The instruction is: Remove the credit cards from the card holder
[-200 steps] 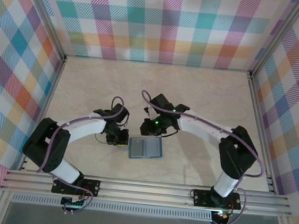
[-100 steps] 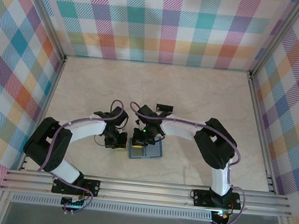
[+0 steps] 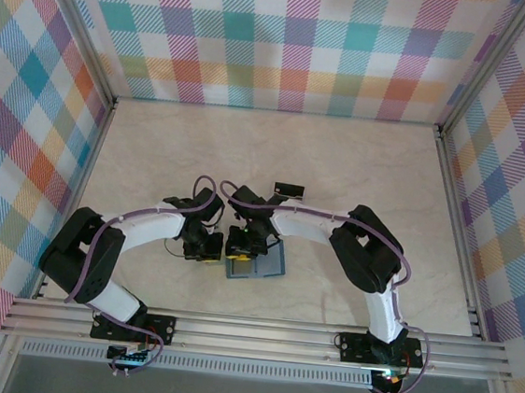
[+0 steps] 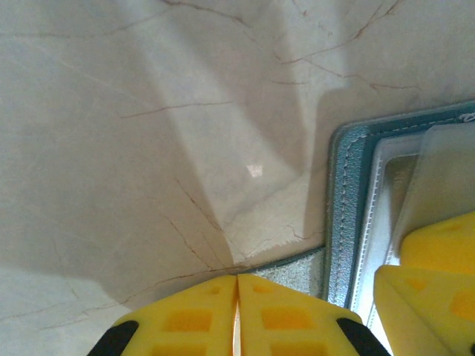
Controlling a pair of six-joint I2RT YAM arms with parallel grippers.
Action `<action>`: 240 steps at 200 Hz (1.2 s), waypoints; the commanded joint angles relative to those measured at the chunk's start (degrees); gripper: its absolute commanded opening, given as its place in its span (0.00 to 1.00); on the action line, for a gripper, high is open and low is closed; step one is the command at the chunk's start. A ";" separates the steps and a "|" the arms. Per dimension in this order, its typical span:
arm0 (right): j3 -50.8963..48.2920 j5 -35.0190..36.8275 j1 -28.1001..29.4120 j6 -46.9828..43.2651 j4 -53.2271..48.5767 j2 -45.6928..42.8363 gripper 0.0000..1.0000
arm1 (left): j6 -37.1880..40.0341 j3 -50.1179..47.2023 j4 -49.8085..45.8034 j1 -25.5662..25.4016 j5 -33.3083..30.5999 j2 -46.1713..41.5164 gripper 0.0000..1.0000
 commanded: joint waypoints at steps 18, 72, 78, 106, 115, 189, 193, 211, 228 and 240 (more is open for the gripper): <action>0.70 6.33 0.69 -1.19 -8.44 -0.40 0.33 | 1.01 -1.19 -1.19 0.29 -0.55 0.15 0.10; 4.04 12.64 1.30 -3.28 -16.42 -0.80 0.40 | 1.24 -1.20 -1.69 0.33 -0.78 0.14 0.10; 4.41 13.64 1.39 -3.45 -17.45 -0.84 0.41 | 1.19 -1.19 -1.63 0.33 -0.69 0.22 0.10; 5.84 17.86 1.71 -4.33 -22.02 -0.86 0.43 | 1.21 -0.75 -1.62 0.34 -0.73 0.79 0.10; 6.38 19.17 1.79 -4.69 -23.71 -0.72 0.44 | 1.27 -0.61 -1.68 0.33 -0.70 0.91 0.10; 6.08 25.28 1.83 -4.91 -28.13 -2.01 0.59 | 1.53 1.13 -3.67 0.33 -0.95 1.12 0.10; 5.80 25.37 1.76 -4.98 -27.98 -2.22 0.59 | 1.48 1.24 -3.78 0.33 -0.99 1.03 0.10; 4.71 25.07 1.59 -5.04 -27.00 -3.37 0.57 | 1.34 1.96 -4.61 0.33 -1.31 -0.02 0.10; 2.93 22.68 1.24 -5.19 -24.00 -5.19 0.56 | 1.27 3.09 -5.57 0.33 -1.13 -1.02 0.10; 1.65 20.56 0.94 -5.15 -21.61 -6.30 0.55 | 1.12 4.06 -6.08 0.18 -0.30 -1.61 0.10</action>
